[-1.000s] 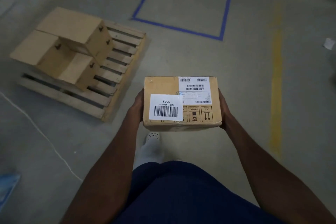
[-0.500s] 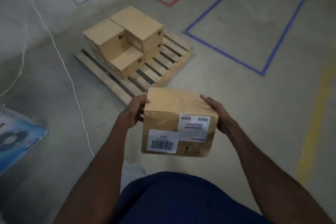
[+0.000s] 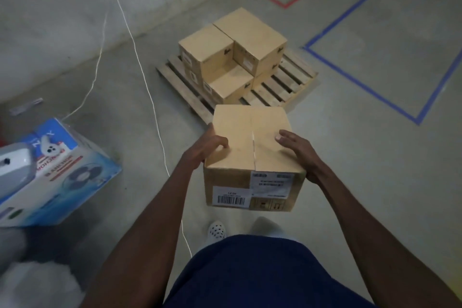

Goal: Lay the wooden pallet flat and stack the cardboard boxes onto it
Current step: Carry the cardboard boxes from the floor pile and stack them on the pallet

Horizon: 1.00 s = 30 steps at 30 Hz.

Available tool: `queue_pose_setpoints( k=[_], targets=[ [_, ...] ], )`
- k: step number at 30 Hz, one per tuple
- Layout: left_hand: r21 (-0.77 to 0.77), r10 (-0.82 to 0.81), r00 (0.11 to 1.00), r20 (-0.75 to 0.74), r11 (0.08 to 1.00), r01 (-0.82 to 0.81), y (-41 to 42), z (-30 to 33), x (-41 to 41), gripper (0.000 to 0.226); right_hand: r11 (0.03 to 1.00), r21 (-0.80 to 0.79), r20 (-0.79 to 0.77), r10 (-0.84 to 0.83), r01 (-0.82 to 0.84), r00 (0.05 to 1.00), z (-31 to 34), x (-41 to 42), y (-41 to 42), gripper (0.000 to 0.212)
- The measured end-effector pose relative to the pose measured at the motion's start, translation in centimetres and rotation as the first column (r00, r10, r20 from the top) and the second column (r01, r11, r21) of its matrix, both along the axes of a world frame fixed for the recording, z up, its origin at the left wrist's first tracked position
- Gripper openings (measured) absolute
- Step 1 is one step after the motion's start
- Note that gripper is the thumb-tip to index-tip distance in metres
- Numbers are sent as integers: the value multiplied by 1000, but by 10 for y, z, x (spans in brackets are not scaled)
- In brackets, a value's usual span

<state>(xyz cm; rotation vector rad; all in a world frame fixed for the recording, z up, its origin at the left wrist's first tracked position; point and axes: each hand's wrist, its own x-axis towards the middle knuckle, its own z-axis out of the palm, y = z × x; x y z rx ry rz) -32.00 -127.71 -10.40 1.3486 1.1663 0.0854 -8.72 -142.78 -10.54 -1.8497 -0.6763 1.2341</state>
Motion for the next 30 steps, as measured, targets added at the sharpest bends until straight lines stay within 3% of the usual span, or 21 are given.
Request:
queue_pose_setpoints(
  k=[3,6,12,17,23,27,30],
  targets=[
    [44,22,1000,-8,999,-22,41,-10,-5,53,1000,0,39,5,-5,999,0,-11,41,61],
    [78,26,1000,0,997,-26,80,-16,-2,52,1000,-3,72,-2,2,997,-6,-10,81,61],
    [73,38,999,38,997,-40,172,-23,11,72,1000,0,90,24,-24,996,-31,12,183,65],
    [64,38,998,-48,997,-35,259,-34,21,74,999,21,70,37,-39,997,-49,18,273,67],
    [27,-100,989,-105,994,103,361,-48,53,76,999,-18,87,-33,34,996,-55,31,344,66],
    [14,-172,984,-57,985,173,419,-46,79,94,992,-43,135,-110,116,985,-63,44,388,67],
    [3,-214,976,-28,977,214,474,-54,97,93,981,-42,168,-178,187,970,-70,48,434,69]
  ],
)
